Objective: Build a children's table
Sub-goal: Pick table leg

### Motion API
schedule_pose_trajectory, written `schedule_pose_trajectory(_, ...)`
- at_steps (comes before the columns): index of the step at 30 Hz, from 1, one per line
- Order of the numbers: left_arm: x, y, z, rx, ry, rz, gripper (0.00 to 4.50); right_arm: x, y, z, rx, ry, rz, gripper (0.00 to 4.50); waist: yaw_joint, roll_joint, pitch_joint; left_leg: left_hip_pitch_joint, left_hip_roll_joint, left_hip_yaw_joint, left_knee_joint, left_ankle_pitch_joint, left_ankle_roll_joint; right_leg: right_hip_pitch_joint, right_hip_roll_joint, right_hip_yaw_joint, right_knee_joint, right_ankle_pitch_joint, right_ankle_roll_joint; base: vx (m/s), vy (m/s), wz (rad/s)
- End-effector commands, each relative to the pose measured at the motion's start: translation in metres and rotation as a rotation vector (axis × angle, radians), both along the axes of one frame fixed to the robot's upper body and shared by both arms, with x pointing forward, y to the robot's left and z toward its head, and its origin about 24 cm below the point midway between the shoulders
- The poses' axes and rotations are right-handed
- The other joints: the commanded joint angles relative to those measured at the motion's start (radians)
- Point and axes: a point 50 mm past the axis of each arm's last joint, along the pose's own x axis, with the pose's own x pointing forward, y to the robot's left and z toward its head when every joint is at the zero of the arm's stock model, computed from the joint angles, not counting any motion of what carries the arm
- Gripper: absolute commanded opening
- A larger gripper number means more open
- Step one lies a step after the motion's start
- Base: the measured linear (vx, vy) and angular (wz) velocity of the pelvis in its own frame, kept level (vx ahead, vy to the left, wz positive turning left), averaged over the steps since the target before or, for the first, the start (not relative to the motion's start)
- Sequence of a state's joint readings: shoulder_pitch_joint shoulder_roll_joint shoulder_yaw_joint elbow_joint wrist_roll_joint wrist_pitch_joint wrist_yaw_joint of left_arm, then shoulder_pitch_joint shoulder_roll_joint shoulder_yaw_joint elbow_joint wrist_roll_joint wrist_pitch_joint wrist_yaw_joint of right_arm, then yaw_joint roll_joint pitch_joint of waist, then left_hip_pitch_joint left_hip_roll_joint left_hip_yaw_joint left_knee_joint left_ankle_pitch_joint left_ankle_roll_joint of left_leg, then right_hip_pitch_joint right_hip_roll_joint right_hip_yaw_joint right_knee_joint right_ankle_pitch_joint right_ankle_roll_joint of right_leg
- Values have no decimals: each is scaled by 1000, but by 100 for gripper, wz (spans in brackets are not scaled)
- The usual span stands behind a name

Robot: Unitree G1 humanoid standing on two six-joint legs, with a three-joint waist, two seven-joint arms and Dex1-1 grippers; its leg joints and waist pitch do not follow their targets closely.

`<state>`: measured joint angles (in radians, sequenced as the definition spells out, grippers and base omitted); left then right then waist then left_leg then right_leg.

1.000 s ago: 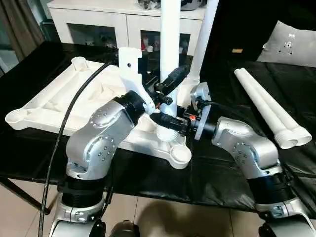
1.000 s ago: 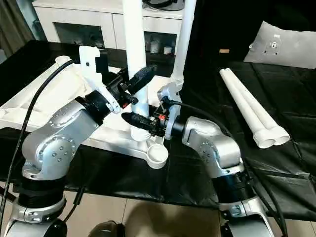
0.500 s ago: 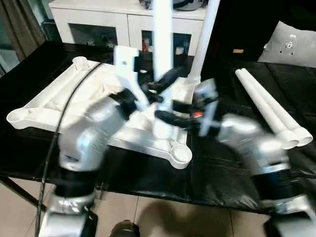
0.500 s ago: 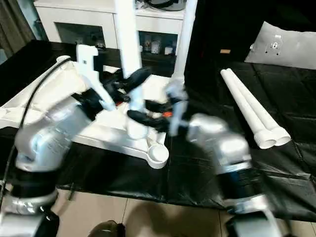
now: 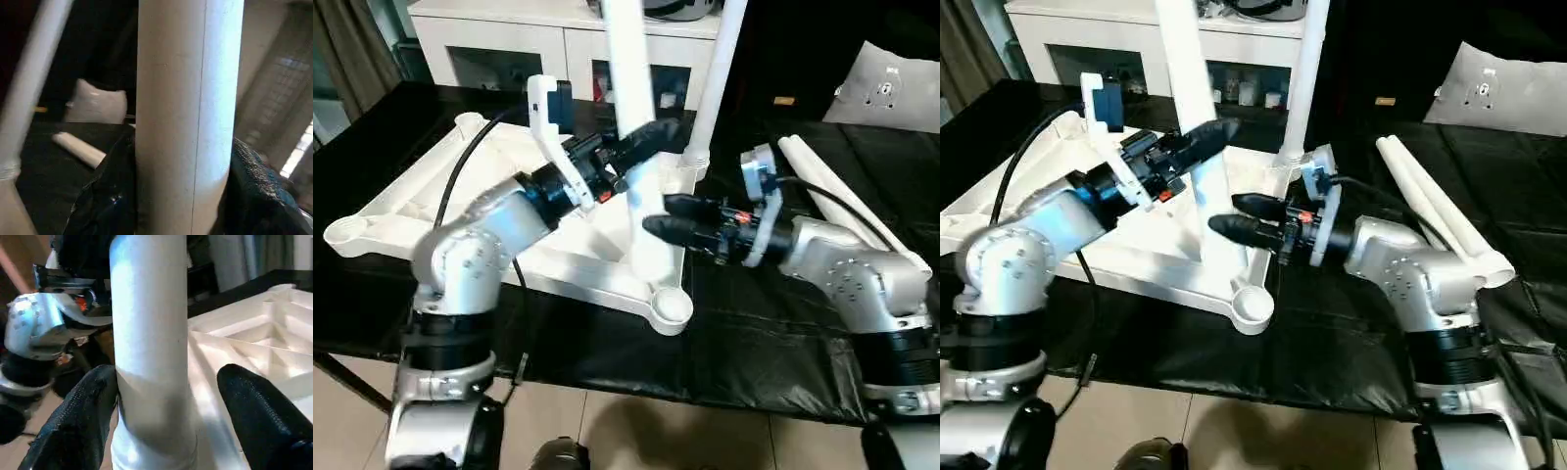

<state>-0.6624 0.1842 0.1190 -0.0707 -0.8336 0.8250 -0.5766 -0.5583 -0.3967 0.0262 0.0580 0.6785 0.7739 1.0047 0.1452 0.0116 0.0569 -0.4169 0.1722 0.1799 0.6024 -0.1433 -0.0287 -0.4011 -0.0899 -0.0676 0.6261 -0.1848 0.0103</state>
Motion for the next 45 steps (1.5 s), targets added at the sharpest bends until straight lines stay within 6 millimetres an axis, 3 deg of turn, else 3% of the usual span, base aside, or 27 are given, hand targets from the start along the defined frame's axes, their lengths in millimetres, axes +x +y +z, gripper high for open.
schedule_pose_trajectory(1, -5, -5, 11, -16, -43, -98, 186, -1, -1, 11, 5, -32, 37, 348, 4, -7, -76, 39, 50, -22, -73, -273, -39, 39, -61, 40, -79, -263, -163, 0, 0, 0)
schedule_pose_trajectory(5, -9, -7, 11, 55, -92, -209, 186, -9, 1, 13, -29, -59, 160, 348, 4, -10, -74, 40, 51, -21, -75, -282, -43, 37, -60, 43, -80, -276, -155, 0, 0, 0)
schedule_pose_trajectory(18, -14, -25, 15, 107, -164, -376, 185, -9, 9, 7, -51, -52, 233, 360, 3, -15, -75, 37, 52, -20, -72, -256, -36, 40, -64, 43, -76, -261, -177, 0, 0, 0)
schedule_pose_trajectory(34, -13, -29, 13, 151, -200, -411, 185, -14, 14, -2, -53, -14, 297, 211, 5, -14, -76, 39, 53, -19, -72, -261, -37, 39, -65, 43, -75, -267, -183, 0, 0, 0)
schedule_pose_trajectory(36, -13, -29, 13, 154, -202, -411, 184, -14, 14, -3, -54, -12, 296, 206, 6, -15, -76, 38, 53, -19, -71, -257, -36, 39, -66, 43, -74, -262, -183, 0, 0, 0)
schedule_pose_trajectory(37, -12, -30, 13, 155, -204, -412, 184, -14, 14, -3, -55, -11, 295, 204, 7, -8, -76, 39, 52, -20, -71, -258, -37, 39, -66, 43, -74, -262, -184, 0, 0, 0)
schedule_pose_trajectory(38, -12, -30, 13, 155, -204, -412, 184, -14, 14, -3, -55, -11, 295, 201, 5, -11, -76, 39, 52, -19, -71, -260, -37, 39, -64, 43, -75, -260, -185, 0, 0, 0)
schedule_pose_trajectory(45, -8, -33, 16, 149, -199, -355, 184, -12, 13, -6, -64, -6, 262, 197, 6, -10, -77, 38, 52, -20, -70, -261, -37, 41, -65, 42, -73, -239, -197, 0, 0, 0)
